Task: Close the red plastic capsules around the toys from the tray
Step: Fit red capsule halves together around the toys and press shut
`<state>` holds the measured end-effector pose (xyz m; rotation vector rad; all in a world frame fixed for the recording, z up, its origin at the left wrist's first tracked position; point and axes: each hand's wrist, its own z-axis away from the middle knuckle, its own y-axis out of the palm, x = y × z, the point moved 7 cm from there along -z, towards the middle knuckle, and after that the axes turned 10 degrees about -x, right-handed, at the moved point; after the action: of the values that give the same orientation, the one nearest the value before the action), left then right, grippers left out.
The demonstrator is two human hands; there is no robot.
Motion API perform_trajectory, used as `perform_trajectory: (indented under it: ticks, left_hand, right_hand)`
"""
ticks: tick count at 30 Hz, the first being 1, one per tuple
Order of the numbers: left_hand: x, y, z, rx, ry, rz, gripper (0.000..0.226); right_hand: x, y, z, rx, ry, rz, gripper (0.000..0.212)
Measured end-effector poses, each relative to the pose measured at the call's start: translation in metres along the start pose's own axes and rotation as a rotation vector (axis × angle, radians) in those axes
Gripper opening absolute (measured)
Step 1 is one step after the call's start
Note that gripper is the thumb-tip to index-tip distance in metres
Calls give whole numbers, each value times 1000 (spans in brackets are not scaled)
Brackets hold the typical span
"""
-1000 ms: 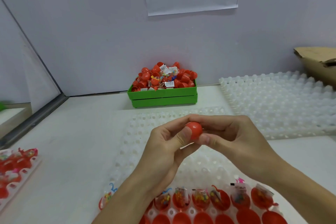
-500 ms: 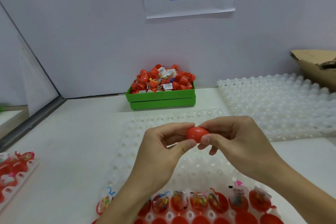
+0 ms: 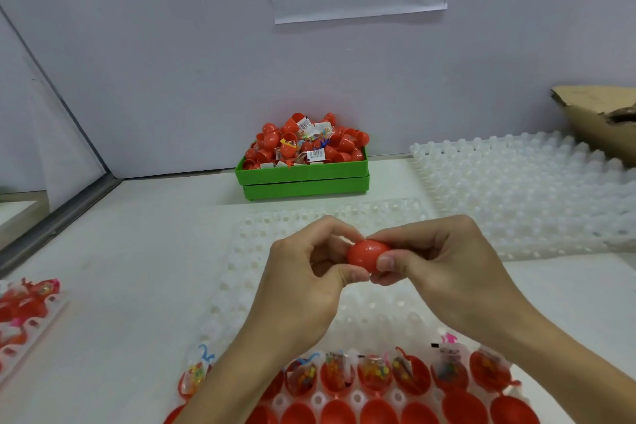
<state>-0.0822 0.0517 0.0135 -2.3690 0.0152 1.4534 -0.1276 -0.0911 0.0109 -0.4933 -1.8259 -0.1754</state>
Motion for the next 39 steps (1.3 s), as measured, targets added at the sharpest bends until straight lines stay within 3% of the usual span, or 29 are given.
perform_trajectory:
  ticks: [3, 6, 8, 11, 15, 18, 22, 27, 34, 39]
  left_hand:
    - [-2, 1, 1, 78, 53, -41, 50]
    - [-3, -2, 0, 42, 36, 77, 35]
    - [6, -3, -3, -35, -151, 358, 24]
    - [20, 0, -4, -113, -433, 746, 37]
    - [25, -2, -6, -128, -480, 855, 40]
    - [21, -8, -7, -148, -322, 638, 36]
    - [7, -16, -4, -232, -13, 210, 32]
    - [-10, -11, 1, -186, 273, -118, 39]
    - [-17, -7, 6, -187, 443, -254, 36]
    - [-20, -1, 7, -109, 443, -271, 61]
  right_hand:
    - [0, -2, -2, 7, 23, -61, 23]
    - [0, -4, -2, -19, 56, -145, 36]
    - [-2, -6, -3, -41, 89, -225, 43]
    - [-5, -8, -5, -44, 120, -295, 39]
    - [-7, -9, -5, -49, 140, -321, 30]
    - [-3, -7, -5, -40, 67, -226, 10]
    - [-2, 1, -1, 14, 47, -162, 18]
    - [-7, 6, 0, 71, 108, -146, 16]
    - [-5, 9, 5, 63, 87, -51, 14]
    - [-8, 4, 3, -3, 105, -87, 16]
